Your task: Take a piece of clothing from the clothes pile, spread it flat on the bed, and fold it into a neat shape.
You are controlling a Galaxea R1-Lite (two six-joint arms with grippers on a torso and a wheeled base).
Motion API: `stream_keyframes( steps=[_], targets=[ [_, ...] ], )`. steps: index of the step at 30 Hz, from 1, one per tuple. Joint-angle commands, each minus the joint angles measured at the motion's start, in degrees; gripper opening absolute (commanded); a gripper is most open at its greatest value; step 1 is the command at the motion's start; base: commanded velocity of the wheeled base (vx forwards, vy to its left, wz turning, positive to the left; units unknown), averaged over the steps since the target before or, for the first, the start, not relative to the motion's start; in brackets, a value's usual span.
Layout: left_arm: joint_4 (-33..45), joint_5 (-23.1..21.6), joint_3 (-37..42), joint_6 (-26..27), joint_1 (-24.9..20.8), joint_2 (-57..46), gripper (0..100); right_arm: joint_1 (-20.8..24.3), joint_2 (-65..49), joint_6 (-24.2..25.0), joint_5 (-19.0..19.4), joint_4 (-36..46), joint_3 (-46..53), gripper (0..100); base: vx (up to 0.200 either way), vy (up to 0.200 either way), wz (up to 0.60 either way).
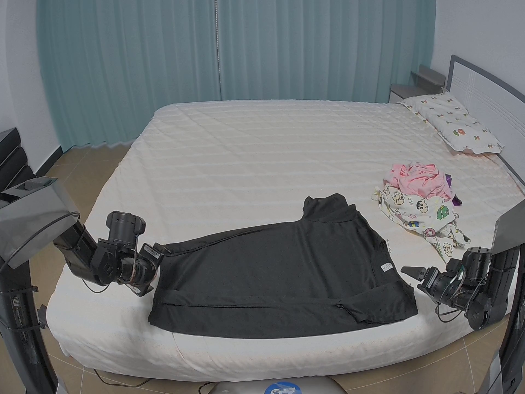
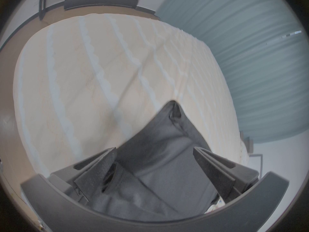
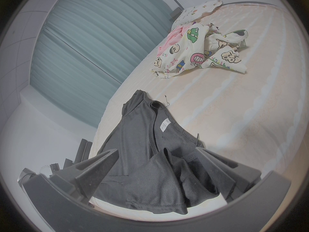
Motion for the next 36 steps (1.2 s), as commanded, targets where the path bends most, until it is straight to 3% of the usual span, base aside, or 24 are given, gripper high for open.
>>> stream_keyframes(
  steps=[1,8,15,25,36],
  targets=[
    [-1.5,-0.1,1.2,-0.1,1.8,-0.1,100,0.0,-0.1,0.0,0.0,-0.9,0.4,100,0.0,0.0,0.0],
    [-1.6,-4.5,7.3,1.1,1.0,-5.5,100,0.0,0.0,0.0,0.0,-0.9,0.7,100,0.0,0.0,0.0],
    [-1.5,-3.9,9.2,1.7,-6.3,-5.8,100,0.0,-0.8,0.0,0.1,-0.9,1.3,100,0.0,0.0,0.0],
    [-1.6,5.1,10.7,1.6,-14.2,-2.6,100,0.1,-0.7,0.0,0.1,-0.9,1.8,100,0.0,0.0,0.0],
    [-1.4,6.3,12.2,1.7,-16.9,-4.0,100,0.1,-0.7,0.0,0.1,-0.9,1.8,100,0.0,0.0,0.0]
  ],
)
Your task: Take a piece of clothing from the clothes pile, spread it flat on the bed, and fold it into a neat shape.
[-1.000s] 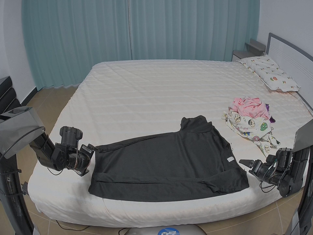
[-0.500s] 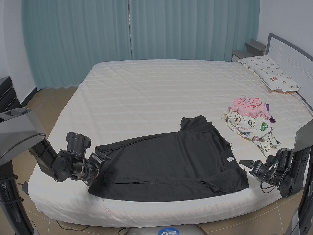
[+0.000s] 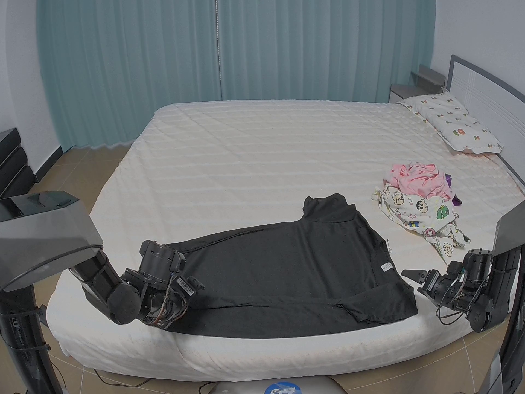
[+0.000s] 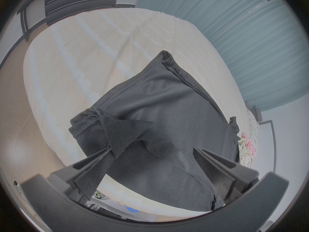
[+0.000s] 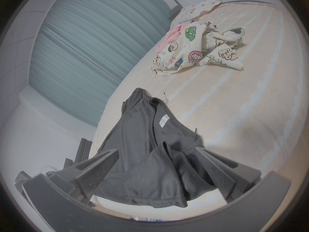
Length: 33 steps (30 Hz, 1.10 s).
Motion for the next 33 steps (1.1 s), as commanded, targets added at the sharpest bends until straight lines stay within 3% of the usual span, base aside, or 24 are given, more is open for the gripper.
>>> stream_keyframes(
  steps=[1,9,20,23,33],
  targets=[
    [-0.2,0.1,1.3,0.0,-1.2,-0.5,100,0.0,0.0,0.0,0.0,-0.9,0.0,100,0.0,0.0,0.0],
    [-1.8,8.1,1.3,1.9,-1.3,-2.5,100,0.1,0.0,0.0,0.0,-0.9,0.1,100,0.0,0.0,0.0],
    [-1.9,7.9,2.8,2.0,-3.5,-7.4,100,0.2,0.1,0.1,0.1,-0.9,0.5,100,0.0,0.0,0.0],
    [-2.3,7.4,3.6,1.9,-6.0,-6.7,100,0.3,0.1,0.0,0.1,-0.9,0.6,100,0.0,0.0,0.0],
    [-2.6,5.7,2.5,2.2,-5.9,-0.1,100,0.5,0.2,0.1,0.1,-0.9,1.0,100,0.0,0.0,0.0]
  ],
)
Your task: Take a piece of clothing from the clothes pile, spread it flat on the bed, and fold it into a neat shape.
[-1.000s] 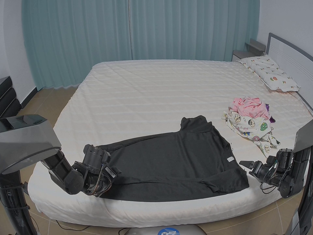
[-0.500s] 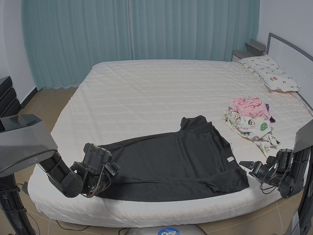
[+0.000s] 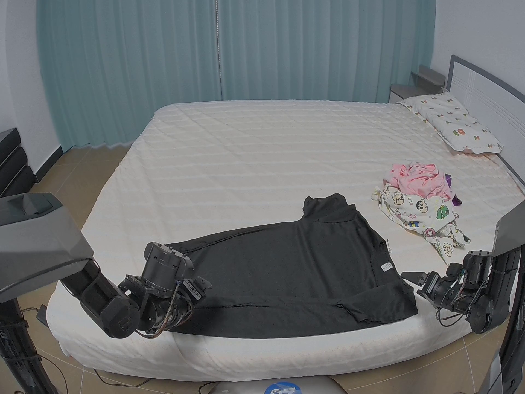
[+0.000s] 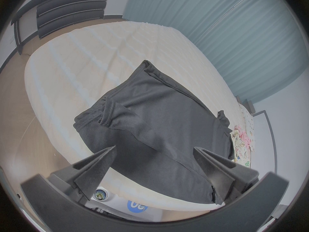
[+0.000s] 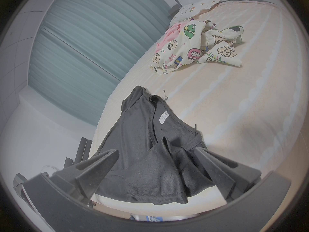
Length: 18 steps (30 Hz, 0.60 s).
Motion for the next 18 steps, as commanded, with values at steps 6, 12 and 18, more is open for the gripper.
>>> stream_keyframes(
  steps=[6,12,18],
  targets=[
    [-0.3,-0.2,-3.5,1.3,2.2,7.3,100,0.1,0.3,0.0,0.0,-0.9,0.1,100,0.0,0.0,0.0],
    [0.1,-0.4,-7.0,3.0,6.4,8.8,100,0.1,0.4,0.0,0.0,-0.9,0.0,100,0.0,0.0,0.0],
    [-0.2,-1.2,-13.3,2.5,11.1,10.7,100,0.1,0.5,-0.2,0.0,-0.9,-0.8,100,0.0,0.0,0.0]
  ],
)
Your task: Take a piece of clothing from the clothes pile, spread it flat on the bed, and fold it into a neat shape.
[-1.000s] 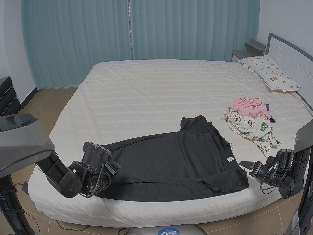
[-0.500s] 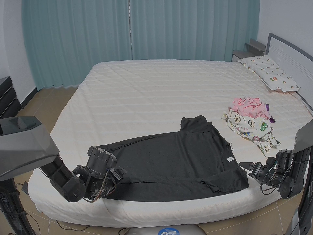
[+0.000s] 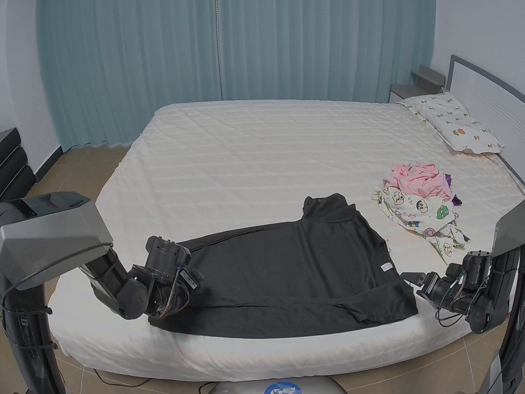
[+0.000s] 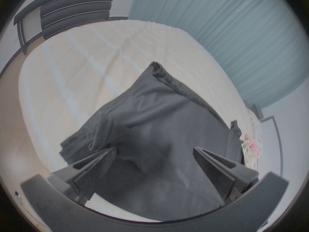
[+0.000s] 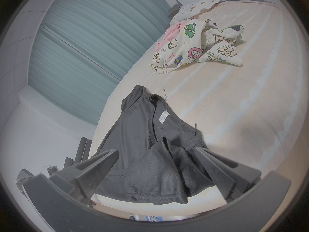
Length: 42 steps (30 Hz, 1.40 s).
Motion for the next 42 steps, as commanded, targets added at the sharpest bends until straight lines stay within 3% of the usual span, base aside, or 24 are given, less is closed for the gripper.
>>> stream_keyframes(
  steps=[1,7,21,26,31,35,42],
  targets=[
    [-0.3,-1.0,-4.8,-0.6,3.5,2.6,100,0.0,0.3,-0.1,0.0,-0.9,-0.5,100,0.0,0.0,0.0],
    [-0.3,-4.2,-8.0,-7.0,6.5,2.7,100,0.0,0.4,0.0,0.0,-0.9,-0.4,100,0.0,0.0,0.0],
    [-1.9,-5.7,-9.2,-8.6,12.0,2.5,100,0.2,0.3,0.1,0.1,-0.9,-0.1,100,0.0,0.0,0.0],
    [-1.7,-10.0,-6.4,-7.0,14.2,0.4,100,2.0,1.1,0.0,-0.1,-0.9,-0.5,100,0.0,0.0,0.0],
    [-2.1,-13.9,-0.8,0.2,16.1,-2.2,100,4.0,1.8,-0.2,-1.5,-0.9,-1.0,100,0.0,0.0,0.0],
    [-2.1,-16.4,1.7,0.5,16.3,-3.7,100,4.7,1.8,-0.4,-3.1,-0.8,-1.8,100,0.0,0.0,0.0],
    [-2.0,-16.4,2.1,0.4,15.9,-3.3,100,5.0,2.6,-0.8,-3.7,-0.8,-4.4,100,0.0,0.0,0.0]
  ],
)
